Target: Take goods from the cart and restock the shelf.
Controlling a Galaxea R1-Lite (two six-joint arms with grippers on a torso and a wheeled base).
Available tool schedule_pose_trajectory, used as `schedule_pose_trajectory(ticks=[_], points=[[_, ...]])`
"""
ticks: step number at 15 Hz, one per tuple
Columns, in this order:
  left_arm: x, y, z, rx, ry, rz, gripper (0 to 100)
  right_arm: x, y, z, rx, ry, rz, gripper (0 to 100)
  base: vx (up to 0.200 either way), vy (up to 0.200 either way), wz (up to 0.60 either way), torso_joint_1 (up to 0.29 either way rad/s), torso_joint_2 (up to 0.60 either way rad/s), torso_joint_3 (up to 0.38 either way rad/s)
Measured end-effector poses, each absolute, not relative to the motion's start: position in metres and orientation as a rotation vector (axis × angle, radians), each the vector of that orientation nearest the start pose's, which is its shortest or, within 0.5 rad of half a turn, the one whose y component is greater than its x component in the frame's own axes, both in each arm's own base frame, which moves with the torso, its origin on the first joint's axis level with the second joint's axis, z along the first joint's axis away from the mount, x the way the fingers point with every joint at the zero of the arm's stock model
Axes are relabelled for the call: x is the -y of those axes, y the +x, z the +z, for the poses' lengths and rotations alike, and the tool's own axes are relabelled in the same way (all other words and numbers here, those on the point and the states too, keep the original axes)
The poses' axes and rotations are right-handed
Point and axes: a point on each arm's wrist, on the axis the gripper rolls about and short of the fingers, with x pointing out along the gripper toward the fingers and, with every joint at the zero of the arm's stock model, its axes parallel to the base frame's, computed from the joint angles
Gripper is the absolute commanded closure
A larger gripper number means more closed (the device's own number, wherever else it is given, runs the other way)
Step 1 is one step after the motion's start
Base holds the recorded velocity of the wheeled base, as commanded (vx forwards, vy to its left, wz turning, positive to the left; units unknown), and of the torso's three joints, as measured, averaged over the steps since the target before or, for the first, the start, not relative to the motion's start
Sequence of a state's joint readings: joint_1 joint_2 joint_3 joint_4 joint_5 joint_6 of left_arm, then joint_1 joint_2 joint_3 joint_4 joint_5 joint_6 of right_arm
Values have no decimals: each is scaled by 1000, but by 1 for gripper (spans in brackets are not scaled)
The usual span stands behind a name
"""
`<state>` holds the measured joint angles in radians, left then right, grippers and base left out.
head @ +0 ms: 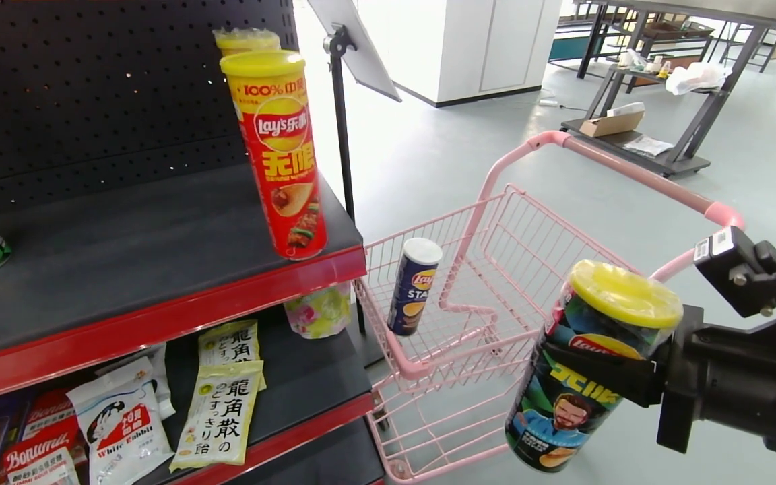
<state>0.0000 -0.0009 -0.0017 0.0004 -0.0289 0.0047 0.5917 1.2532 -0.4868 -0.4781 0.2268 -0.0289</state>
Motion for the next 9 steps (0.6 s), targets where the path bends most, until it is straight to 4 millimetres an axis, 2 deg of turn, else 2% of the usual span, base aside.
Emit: schedule_pose_trajectory(ticks=[5, 9], points=[[1, -23, 76, 3, 5, -29, 0, -108, 148, 191, -276, -81, 829, 100, 0, 0, 0, 234, -588, -357], [1, -23, 76, 3, 5, -29, 0, -110, 147, 191, -275, -84, 845, 100, 0, 0, 0, 184, -436, -253]])
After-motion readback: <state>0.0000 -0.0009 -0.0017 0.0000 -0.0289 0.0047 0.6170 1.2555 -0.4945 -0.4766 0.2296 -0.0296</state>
